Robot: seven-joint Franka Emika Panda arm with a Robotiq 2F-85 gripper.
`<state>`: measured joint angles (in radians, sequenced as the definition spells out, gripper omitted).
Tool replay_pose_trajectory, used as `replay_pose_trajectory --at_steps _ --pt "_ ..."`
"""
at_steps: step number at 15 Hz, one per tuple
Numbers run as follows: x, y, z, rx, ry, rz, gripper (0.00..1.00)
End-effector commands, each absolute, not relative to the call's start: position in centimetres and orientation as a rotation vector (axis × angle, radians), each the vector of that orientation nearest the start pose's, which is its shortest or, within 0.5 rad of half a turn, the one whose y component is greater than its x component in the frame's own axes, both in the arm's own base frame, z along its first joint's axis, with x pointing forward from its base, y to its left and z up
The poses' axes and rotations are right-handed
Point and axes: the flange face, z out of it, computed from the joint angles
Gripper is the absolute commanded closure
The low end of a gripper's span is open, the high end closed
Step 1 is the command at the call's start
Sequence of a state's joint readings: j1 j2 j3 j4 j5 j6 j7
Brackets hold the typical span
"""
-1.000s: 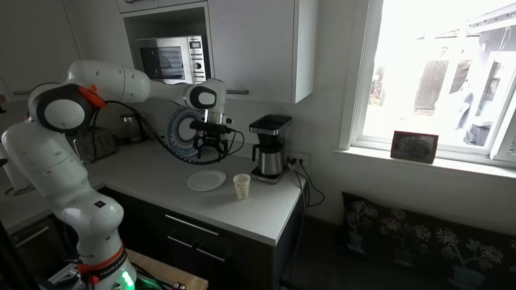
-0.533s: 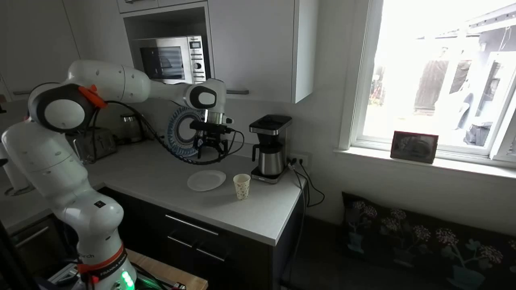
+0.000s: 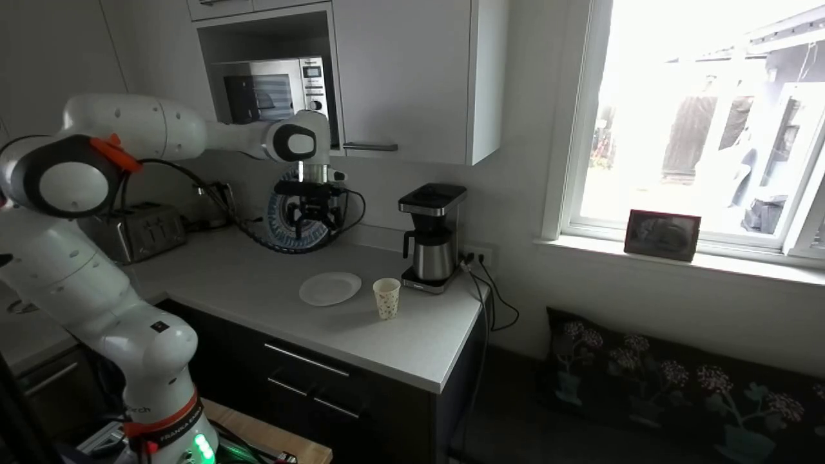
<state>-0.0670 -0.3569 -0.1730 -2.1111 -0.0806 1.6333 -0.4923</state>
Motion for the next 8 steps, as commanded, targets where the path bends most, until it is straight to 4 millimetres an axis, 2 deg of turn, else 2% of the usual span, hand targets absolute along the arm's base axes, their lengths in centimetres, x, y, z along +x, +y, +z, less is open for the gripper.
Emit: replay_pose_trajectory --at_steps 1,4,5,6,8 --pt "38.8 -6.8 56.9 -3.202 -0.559 -0.011 0.00" --pt "38.5 -2.8 58.5 -3.252 -0.763 -0.178 0.00" --pt "39.7 -4.7 58.6 -3.224 -0.669 -0.089 0.00" --pt "39.4 -3.4 59.0 -3.233 -0.722 -0.131 0.00" --pt "39.0 -2.5 59.1 -3.238 -0.761 -0.160 0.00"
